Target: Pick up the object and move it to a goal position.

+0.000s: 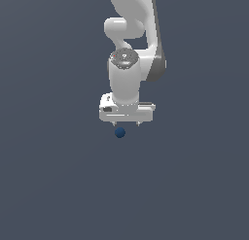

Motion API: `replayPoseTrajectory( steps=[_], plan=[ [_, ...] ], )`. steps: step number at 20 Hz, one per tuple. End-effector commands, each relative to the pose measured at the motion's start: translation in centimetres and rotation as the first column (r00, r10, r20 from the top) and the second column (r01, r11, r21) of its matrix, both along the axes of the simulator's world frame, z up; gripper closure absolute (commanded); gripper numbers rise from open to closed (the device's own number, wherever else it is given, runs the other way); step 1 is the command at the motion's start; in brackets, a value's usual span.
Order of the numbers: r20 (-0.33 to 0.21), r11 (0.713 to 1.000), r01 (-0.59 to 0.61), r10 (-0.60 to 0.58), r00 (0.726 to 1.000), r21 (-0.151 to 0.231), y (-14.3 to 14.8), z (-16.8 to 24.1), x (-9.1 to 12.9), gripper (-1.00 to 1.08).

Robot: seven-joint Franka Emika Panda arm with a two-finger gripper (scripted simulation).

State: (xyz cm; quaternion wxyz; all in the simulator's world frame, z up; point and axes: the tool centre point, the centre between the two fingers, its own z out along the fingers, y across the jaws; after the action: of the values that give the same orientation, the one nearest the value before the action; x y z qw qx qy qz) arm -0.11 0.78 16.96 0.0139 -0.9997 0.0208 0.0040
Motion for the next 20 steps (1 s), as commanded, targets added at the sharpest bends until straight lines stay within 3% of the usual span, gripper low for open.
replayPoseTrajectory(
  steps=[1,11,20],
  plan=[
    [0.000,1.000,0.000,0.000,1.000,0.000,0.0,0.0,0.0,-0.92],
    [0.039,0.999,0.015,-0.016,0.999,0.033,0.4,1.3,0.9,-0.92],
    [0.036,1.000,-0.003,0.002,0.999,0.026,0.1,0.4,0.6,-0.92]
  ],
)
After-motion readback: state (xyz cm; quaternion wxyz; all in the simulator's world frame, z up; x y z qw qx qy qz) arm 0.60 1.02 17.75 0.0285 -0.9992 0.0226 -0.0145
